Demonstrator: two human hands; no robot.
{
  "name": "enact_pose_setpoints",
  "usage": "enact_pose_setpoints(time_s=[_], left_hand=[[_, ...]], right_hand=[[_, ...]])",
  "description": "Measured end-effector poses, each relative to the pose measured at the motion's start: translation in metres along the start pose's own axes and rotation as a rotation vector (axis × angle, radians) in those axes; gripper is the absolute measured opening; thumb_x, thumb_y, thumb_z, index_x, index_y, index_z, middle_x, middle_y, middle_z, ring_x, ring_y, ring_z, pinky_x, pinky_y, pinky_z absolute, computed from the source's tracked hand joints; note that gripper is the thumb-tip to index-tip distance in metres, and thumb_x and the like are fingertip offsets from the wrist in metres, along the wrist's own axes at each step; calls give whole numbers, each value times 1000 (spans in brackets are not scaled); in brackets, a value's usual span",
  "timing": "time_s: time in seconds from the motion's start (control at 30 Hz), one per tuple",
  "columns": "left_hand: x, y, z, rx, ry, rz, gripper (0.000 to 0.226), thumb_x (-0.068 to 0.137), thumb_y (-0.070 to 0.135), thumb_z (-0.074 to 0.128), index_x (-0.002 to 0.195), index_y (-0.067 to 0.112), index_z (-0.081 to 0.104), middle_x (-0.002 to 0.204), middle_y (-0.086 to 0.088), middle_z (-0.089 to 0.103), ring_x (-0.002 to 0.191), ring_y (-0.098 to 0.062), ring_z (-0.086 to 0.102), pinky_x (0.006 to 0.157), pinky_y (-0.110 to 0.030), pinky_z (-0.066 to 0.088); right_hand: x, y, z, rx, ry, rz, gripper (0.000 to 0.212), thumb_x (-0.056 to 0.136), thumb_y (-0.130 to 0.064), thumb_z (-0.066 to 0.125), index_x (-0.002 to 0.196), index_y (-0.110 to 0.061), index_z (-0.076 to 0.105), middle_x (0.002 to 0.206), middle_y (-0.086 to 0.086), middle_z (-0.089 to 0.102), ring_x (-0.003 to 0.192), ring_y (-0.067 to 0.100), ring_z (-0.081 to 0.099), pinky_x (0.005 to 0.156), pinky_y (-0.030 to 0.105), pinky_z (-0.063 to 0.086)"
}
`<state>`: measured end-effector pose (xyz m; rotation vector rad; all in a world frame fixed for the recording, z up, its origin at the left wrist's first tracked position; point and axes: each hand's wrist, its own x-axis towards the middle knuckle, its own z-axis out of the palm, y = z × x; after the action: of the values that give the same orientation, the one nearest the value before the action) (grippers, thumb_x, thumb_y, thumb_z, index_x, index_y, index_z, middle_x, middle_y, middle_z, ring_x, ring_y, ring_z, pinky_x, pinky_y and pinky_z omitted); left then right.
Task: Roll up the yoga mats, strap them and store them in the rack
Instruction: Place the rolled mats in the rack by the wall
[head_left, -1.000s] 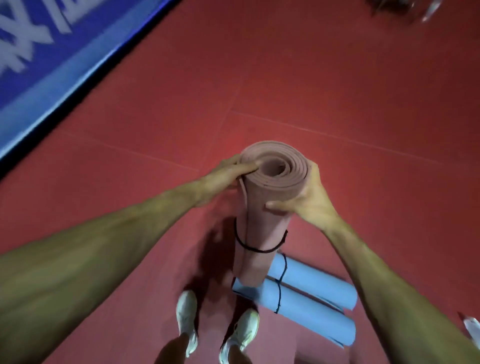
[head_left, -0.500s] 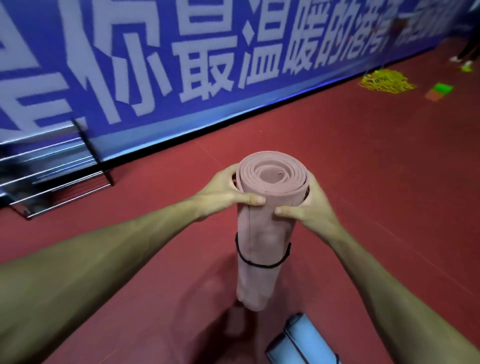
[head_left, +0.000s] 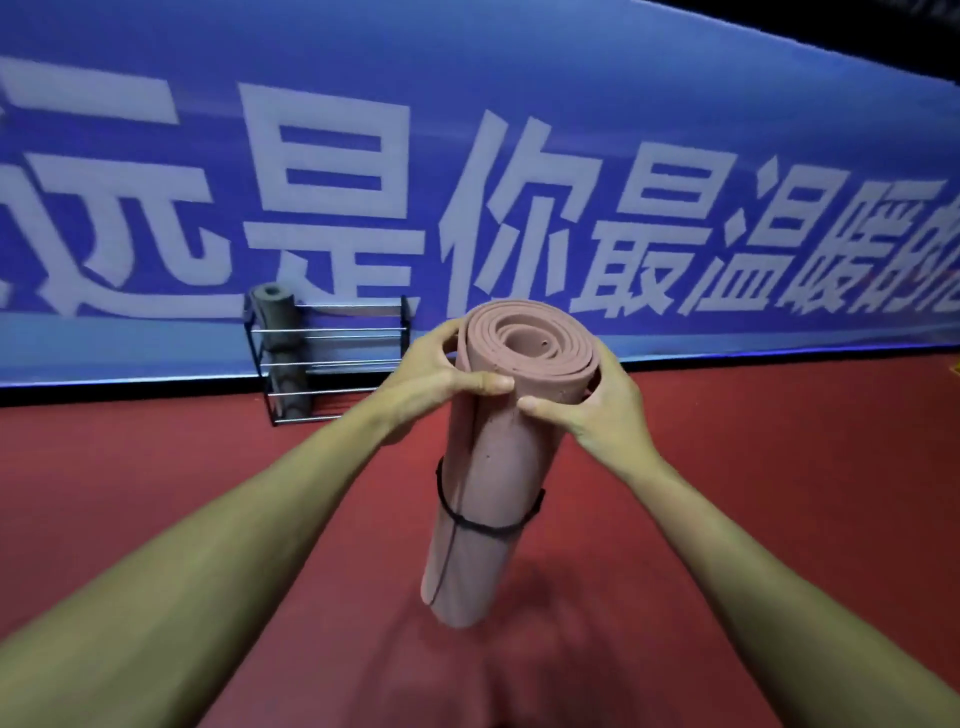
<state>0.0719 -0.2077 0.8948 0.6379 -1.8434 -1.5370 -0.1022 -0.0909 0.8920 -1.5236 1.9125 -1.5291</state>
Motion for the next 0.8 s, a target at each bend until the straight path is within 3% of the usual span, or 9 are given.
enact_pose_setpoints(time_s=[0.13, 0.27, 0.37, 0.47, 0.57, 0.67, 0.77, 0.8], left_hand=[[6, -5, -76, 63, 132, -24, 96, 43, 34, 91, 130, 22, 53, 121, 9, 66, 113, -6, 60, 98, -29, 47], [37, -13, -133, 200, 148, -90, 96, 46, 38, 97, 128, 15, 53, 122, -1, 65, 115, -17, 61, 101, -44, 46], [71, -16, -157, 275, 191, -105, 86, 46, 33, 97, 121, 18, 57, 115, 10, 66, 112, -12, 62, 99, -39, 48], [118, -23, -171, 319, 201, -93, 66, 54, 16, 93, 111, 26, 62, 106, 17, 69, 105, -2, 62, 94, -23, 49], [171, -29, -186, 340, 239, -122, 78, 51, 21, 95, 120, 26, 59, 115, 11, 68, 110, -4, 61, 98, -28, 48], [215, -36, -204, 335, 292, -177, 65, 56, 5, 90, 109, 30, 61, 104, 18, 71, 98, 3, 64, 80, -11, 49], [254, -59, -223, 340, 347, -194, 78, 55, 10, 92, 124, 21, 57, 111, 12, 70, 104, 0, 63, 83, -15, 48], [265, -64, -230, 333, 371, -205, 83, 54, 11, 92, 127, 18, 56, 113, 10, 69, 104, 0, 63, 84, -15, 48]], right_hand=[[49, -14, 67, 44, -126, -23, 101, 41, -56, 88, 131, -28, 51, 120, -19, 63, 114, -2, 57, 101, 33, 47], [105, -8, 116, 90, -227, -44, 102, 35, -58, 88, 127, -34, 51, 118, -19, 63, 113, 0, 58, 100, 35, 48], [154, 8, 140, 134, -290, -74, 100, 36, -54, 89, 126, -31, 52, 115, -21, 65, 111, 0, 59, 98, 35, 49], [208, 32, 158, 174, -330, -94, 95, 37, -52, 89, 123, -33, 54, 112, -22, 66, 108, -3, 59, 94, 27, 49], [268, 58, 176, 203, -375, -116, 91, 41, -45, 93, 122, -35, 52, 111, -25, 64, 106, -6, 58, 89, 20, 45], [323, 73, 195, 171, -440, -153, 90, 48, -43, 92, 126, -39, 46, 114, -29, 59, 106, -6, 53, 84, 12, 39], [372, 94, 217, 167, -485, -197, 91, 50, -44, 92, 128, -42, 45, 121, -25, 56, 111, -7, 49, 84, 2, 35], [387, 97, 223, 157, -499, -207, 92, 49, -46, 92, 129, -41, 46, 124, -22, 56, 114, -5, 48, 89, 5, 36]])
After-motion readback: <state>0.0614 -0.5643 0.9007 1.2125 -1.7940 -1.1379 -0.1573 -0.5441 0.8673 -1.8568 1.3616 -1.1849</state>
